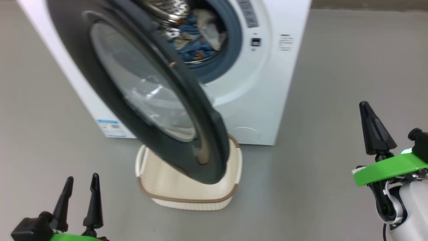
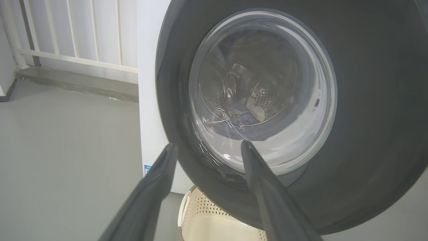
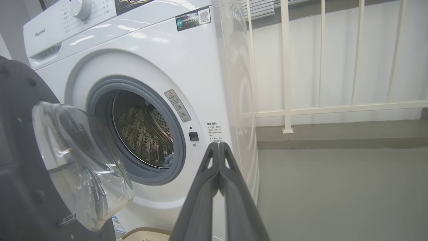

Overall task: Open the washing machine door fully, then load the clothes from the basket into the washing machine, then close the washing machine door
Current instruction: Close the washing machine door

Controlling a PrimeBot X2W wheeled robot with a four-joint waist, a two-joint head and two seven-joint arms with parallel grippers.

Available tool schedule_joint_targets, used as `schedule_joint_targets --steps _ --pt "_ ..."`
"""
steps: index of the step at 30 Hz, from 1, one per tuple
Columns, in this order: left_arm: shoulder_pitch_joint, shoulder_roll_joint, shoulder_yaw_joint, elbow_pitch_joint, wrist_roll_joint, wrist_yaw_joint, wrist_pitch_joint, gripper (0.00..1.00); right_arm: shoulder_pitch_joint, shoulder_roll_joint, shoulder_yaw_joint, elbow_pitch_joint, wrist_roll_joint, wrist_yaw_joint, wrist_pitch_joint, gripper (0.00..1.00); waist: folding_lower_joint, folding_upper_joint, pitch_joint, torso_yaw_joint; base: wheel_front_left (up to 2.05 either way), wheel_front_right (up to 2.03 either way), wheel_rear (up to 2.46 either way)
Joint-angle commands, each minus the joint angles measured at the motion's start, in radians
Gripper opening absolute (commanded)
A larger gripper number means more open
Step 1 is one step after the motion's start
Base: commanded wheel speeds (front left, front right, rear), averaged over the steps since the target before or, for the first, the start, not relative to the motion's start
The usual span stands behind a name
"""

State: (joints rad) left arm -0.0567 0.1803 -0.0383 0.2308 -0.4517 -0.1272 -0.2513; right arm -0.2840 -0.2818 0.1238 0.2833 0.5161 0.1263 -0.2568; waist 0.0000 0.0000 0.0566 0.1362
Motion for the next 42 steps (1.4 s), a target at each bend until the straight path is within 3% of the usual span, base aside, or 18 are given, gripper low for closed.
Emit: schedule_joint_targets --steps 1,12,19,26,34,42 --pt "-0.029 0.023 0.026 -0.012 -0.001 -0.003 -0.010 1.00 -0.039 -0.019 0.017 -0.034 0.031 0.004 -0.005 0.00 0.0000 0.0000 -0.018 0.088 0.00 0.00 0.00" --pt "-0.030 0.012 -0.009 0.001 -0.011 -0.003 -0.010 1.00 -0.110 -0.027 0.065 -0.088 0.072 0.004 -0.005 0.00 0.0000 0.0000 -0.019 0.251 0.00 0.00 0.00" --pt "-0.036 0.004 -0.020 0.006 -0.015 -0.003 -0.010 1.00 -0.203 -0.019 0.133 -0.164 0.110 0.004 -0.005 0.00 0.0000 0.0000 0.001 0.313 0.00 0.00 0.00" --pt "-0.046 -0.003 -0.027 0.013 -0.016 -0.003 -0.010 1.00 -0.269 -0.030 0.235 -0.240 0.106 0.004 -0.005 0.00 0.0000 0.0000 0.009 0.340 0.00 0.00 0.00" --pt "-0.037 -0.005 -0.018 0.017 -0.016 -0.003 -0.010 1.00 -0.204 -0.011 0.313 -0.326 0.078 0.004 -0.005 0.00 0.0000 0.0000 0.003 0.347 0.00 0.00 0.00" --pt "-0.046 -0.008 -0.018 0.018 -0.015 -0.003 -0.010 1.00 -0.170 -0.035 0.486 -0.232 0.094 0.004 -0.005 0.00 0.0000 0.0000 0.006 0.324 0.00 0.00 0.00"
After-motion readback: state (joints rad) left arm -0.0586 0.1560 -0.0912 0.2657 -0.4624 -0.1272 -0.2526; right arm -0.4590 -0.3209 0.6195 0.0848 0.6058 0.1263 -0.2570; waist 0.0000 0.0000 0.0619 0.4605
